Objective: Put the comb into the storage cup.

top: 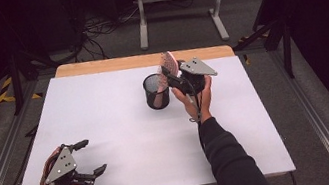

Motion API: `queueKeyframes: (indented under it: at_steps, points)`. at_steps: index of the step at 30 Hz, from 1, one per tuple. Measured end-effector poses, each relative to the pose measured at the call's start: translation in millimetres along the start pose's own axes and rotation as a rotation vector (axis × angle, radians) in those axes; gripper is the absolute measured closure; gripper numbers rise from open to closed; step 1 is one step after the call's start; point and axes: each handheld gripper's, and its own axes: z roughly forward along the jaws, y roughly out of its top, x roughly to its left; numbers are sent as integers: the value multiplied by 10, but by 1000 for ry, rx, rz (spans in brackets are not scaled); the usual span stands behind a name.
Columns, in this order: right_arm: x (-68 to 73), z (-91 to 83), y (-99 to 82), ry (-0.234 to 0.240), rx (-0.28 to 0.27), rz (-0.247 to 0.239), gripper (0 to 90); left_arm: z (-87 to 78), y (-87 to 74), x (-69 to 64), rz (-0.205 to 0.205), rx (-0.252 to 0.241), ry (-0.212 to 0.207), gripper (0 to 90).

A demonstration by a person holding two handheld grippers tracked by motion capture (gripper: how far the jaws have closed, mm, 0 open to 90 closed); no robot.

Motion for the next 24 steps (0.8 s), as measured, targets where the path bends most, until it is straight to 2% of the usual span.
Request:
queueKeyframes:
  at_steps: [5, 16, 24]
  points:
    - [5, -6, 0, 2, -1, -10, 531, 3, 2, -3, 2, 1, -1, 54]
    - [-43, -19, -35, -8, -1, 3, 488, 2, 1, -3, 0, 1, -1, 54]
    - [-73, -32, -56, -30, 2, 2, 474, 0, 2, -4, 0, 0, 4, 51]
